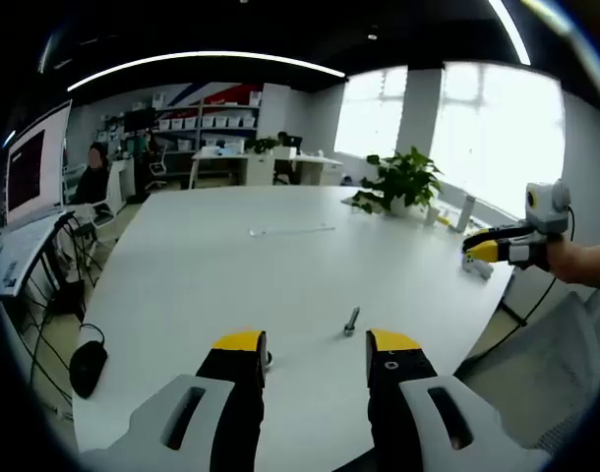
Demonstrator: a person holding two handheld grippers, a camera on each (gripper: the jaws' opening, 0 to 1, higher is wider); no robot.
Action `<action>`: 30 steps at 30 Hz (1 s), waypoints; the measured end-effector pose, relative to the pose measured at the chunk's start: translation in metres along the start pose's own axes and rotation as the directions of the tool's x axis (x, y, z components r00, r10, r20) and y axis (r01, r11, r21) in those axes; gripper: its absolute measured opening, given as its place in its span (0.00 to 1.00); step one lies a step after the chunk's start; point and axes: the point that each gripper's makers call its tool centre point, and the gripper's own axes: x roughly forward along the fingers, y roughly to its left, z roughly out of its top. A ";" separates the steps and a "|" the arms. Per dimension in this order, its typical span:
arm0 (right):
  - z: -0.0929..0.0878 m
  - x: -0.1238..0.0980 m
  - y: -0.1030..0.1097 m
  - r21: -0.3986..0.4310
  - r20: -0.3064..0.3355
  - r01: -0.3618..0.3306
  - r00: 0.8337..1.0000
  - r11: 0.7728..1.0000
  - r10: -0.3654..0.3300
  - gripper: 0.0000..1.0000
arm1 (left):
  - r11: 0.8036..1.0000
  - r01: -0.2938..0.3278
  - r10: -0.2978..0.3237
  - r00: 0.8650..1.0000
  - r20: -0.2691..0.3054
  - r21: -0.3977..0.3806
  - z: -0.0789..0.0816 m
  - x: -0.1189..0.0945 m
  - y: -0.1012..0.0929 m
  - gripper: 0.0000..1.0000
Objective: Place the washer onto the threaded stud by aligning its center hole with the stud, sliding it down to the base, and recovering from edge contact or off-axis alignment until the washer reaches the visible bottom stop.
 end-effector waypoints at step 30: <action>-0.001 -0.030 -0.018 0.180 0.135 0.097 0.983 0.979 -0.122 0.36 | 0.994 -0.112 0.112 0.980 0.166 -0.007 0.033 -0.030 0.010 0.42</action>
